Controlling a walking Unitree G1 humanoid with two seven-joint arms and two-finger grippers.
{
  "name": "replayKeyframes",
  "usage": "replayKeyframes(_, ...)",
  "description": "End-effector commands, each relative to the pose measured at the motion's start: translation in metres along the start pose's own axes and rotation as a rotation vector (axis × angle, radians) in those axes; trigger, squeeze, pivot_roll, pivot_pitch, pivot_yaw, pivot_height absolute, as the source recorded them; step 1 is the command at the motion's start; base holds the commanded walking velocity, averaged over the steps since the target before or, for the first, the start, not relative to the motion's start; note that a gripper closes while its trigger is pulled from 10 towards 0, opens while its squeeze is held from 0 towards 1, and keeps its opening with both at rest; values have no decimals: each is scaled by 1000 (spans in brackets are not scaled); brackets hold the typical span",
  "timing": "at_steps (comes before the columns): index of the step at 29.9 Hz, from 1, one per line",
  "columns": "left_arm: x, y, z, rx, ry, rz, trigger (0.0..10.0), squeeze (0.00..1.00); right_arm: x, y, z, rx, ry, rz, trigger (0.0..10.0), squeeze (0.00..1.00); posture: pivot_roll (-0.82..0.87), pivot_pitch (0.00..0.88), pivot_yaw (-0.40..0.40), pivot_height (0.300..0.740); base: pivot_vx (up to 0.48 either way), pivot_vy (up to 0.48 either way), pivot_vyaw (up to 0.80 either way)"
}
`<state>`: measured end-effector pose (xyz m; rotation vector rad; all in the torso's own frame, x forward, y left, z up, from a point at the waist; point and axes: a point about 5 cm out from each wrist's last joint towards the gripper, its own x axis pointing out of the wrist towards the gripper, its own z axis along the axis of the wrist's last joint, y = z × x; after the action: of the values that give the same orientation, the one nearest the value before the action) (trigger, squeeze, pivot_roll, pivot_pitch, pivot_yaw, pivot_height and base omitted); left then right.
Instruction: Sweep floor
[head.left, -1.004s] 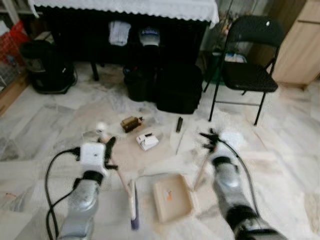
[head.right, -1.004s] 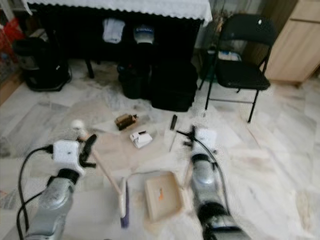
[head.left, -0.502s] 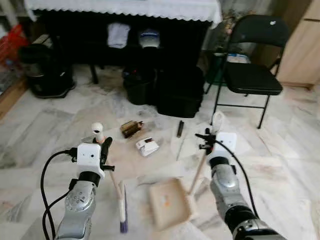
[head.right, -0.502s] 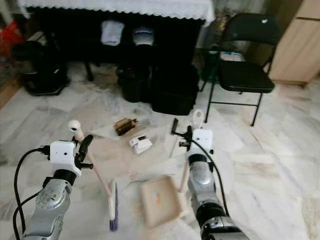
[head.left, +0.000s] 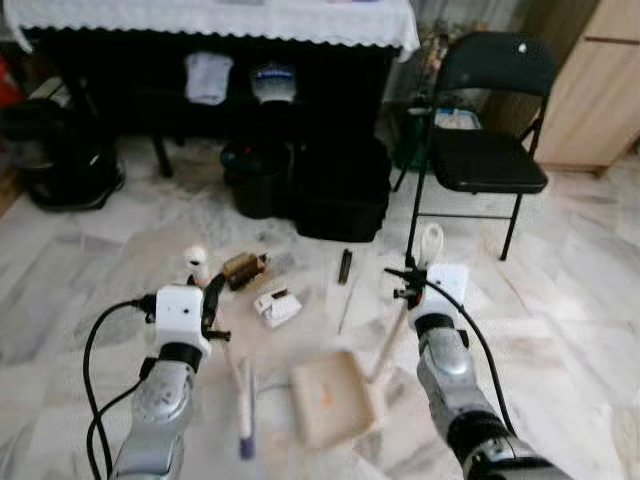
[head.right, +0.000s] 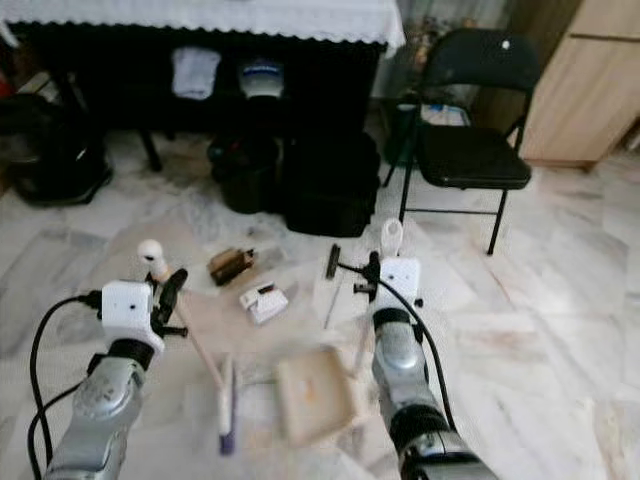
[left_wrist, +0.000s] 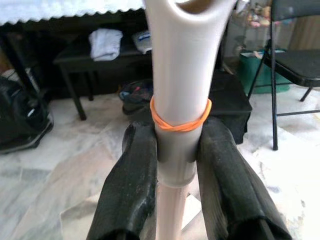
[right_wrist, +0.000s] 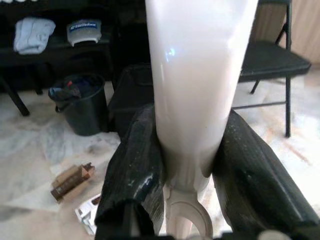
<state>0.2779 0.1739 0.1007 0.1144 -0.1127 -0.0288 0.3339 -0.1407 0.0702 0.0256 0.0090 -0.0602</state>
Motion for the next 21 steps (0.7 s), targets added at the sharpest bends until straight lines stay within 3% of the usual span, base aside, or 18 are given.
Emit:
replayKeyframes(1, 1, -3, 7, -1, -34, -11, 10000, 0, 2, -8, 5, -14, -24, -22, 10000, 0, 128, 96, -41, 740, 289, 0, 0)
replayKeyframes(21, 1, -3, 7, -3, -39, -11, 10000, 0, 2, -6, 5, -33, -25, -5, 10000, 0, 129, 84, -44, 740, 276, 0, 22)
